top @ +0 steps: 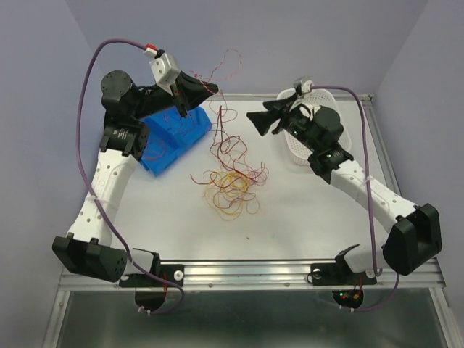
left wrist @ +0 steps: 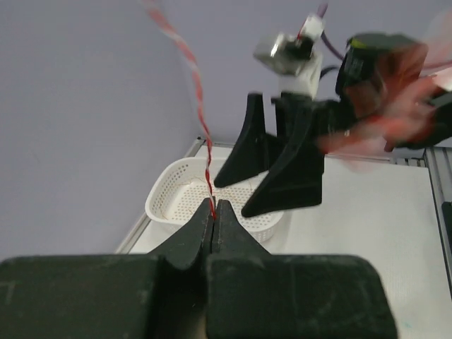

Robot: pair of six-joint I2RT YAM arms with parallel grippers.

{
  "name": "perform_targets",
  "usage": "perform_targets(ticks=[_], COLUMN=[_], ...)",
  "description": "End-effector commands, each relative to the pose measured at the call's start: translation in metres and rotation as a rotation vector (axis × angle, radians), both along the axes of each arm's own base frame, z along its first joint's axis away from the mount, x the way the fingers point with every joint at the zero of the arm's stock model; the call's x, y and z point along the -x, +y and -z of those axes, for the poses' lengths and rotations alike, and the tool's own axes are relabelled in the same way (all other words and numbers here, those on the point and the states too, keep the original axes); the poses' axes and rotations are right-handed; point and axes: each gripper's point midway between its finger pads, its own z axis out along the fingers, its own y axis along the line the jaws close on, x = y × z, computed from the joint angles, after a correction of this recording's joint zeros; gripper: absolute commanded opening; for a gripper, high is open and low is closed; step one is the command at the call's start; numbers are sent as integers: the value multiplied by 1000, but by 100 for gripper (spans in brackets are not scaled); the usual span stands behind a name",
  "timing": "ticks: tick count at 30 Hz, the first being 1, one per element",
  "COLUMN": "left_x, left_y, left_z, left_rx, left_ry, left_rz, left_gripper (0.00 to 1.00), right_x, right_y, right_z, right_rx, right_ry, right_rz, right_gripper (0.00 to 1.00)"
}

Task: Untangle the cables
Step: Untie the cable.

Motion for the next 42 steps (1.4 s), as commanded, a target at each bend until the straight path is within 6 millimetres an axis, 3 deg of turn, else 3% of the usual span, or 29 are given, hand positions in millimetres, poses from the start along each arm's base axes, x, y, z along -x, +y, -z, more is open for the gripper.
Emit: perform_targets(ticks=[1, 6, 7, 8, 11, 19, 29, 35, 36, 38, 41, 42], left_x=[13, 19, 18, 15, 9, 5, 12, 16, 17, 19, 14, 12], left_y=[12, 13, 14, 15, 17, 18, 15, 14, 15, 16, 17, 21], left_z=[-27, -40, -41, -42, -42, -41, -50, -53, -56, -66, -76, -88], left_rx=[23, 33, 36, 42, 46, 46, 66, 74, 77, 89, 99, 104], left_ry=[-16, 4, 7, 7, 7, 11, 27, 36, 30, 12, 0, -20], left_rz=[-83, -84, -89, -105, -136, -148, -112, -103, -102, -110, -129, -157], left_gripper=[0, 0, 0, 0, 0, 0, 0, 0, 0, 0, 0, 0], right_x=[-1, 20, 27, 40, 51, 76, 60, 52, 50, 49, 49, 48], right_y=[6, 48, 51, 56, 64, 69, 98, 119, 124, 130, 138, 137], right_z=[52, 91, 82, 83, 84, 88, 70, 73, 73, 63, 54, 38], right_rx=[56, 118, 80, 76, 57, 77, 56, 45, 43, 31, 7, -18], right_ry=[0, -24, -63, -82, -94, -122, -166, -154, -151, -169, -153, -158], right_rz=[-48, -354, -399, -481, -569, -667, -678, -704, -710, -722, -749, -746], right_gripper=[81, 86, 88, 88, 89, 85, 84, 78, 76, 56, 18, 1])
